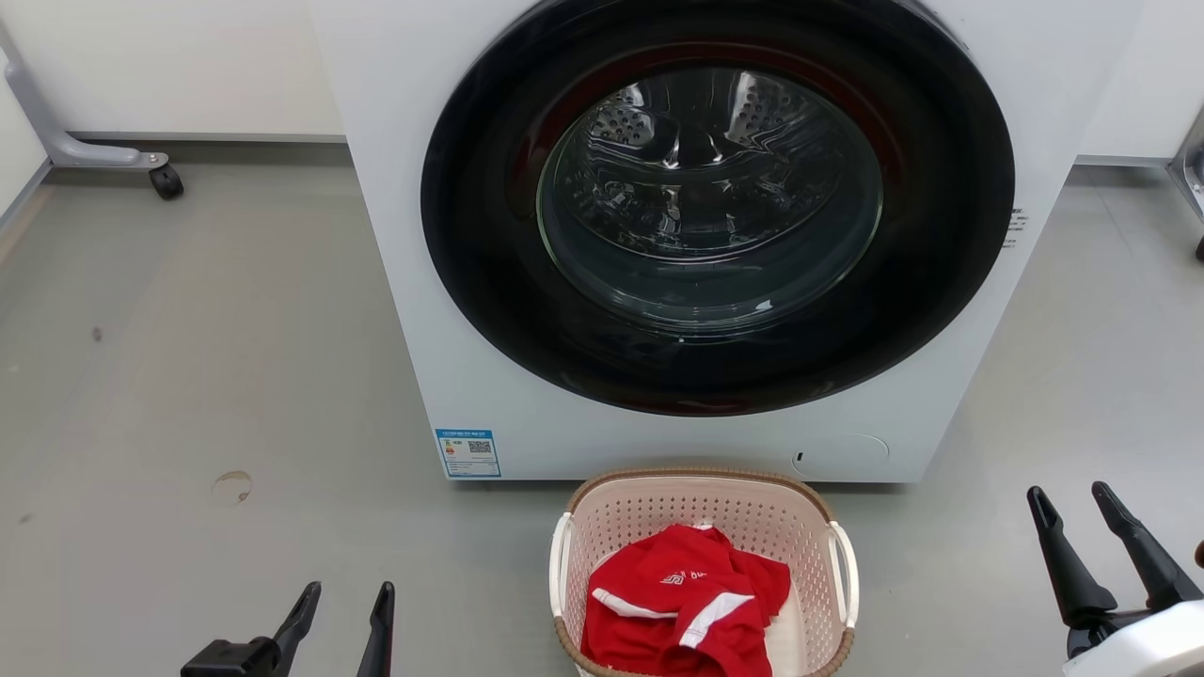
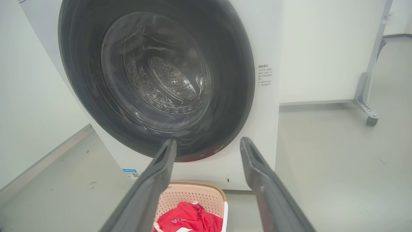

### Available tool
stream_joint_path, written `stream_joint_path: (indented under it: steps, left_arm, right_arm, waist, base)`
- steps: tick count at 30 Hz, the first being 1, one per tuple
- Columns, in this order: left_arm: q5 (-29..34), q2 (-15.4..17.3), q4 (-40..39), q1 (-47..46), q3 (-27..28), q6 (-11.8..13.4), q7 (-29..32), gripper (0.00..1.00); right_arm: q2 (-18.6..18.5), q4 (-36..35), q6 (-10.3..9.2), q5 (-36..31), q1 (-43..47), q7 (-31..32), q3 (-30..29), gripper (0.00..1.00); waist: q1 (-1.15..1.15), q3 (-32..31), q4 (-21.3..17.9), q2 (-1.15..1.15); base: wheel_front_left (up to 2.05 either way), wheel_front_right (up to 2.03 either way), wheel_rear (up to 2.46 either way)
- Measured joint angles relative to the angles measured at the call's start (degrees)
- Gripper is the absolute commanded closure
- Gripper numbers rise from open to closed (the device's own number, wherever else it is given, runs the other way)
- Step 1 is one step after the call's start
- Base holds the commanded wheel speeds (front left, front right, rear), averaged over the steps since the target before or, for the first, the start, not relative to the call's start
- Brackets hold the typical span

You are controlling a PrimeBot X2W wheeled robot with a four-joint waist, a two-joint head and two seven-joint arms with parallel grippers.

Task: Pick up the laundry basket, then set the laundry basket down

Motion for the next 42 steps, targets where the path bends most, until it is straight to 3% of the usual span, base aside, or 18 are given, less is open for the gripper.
stream_joint_path:
  steps: [3,4,11,42]
  left_arm:
    - [0.01,0.00,0.14,-0.02,-0.01,0.02,-0.11,0.00]
    - [0.24,0.07,0.35,-0.04,-0.03,0.31,-0.10,1.00]
    - [-0.31,-2.71,3.89,1.33,-1.19,0.51,0.25,1.00]
    - [-15.12,-7.42,7.68,-0.06,6.64,-4.95,3.22,1.00]
  right_arm:
    - [0.00,0.00,-0.01,0.00,0.00,0.00,0.01,0.00]
    - [0.00,0.00,0.00,0.00,0.00,0.00,0.01,1.00]
    - [4.39,2.69,0.03,0.62,2.31,0.29,1.33,1.00]
    - [6.02,2.83,0.03,13.82,1.60,5.30,-4.60,1.00]
  waist:
    - [0.00,0.00,-0.01,0.00]
    - [0.00,-0.02,-0.01,0.00]
    - [0.00,0.05,-0.07,0.00]
    - [0.01,0.65,-1.34,0.00]
  base:
    - [0.00,0.00,0.00]
    - [0.00,0.00,0.00]
    - [0.00,0.00,0.00]
    - [0.00,0.00,0.00]
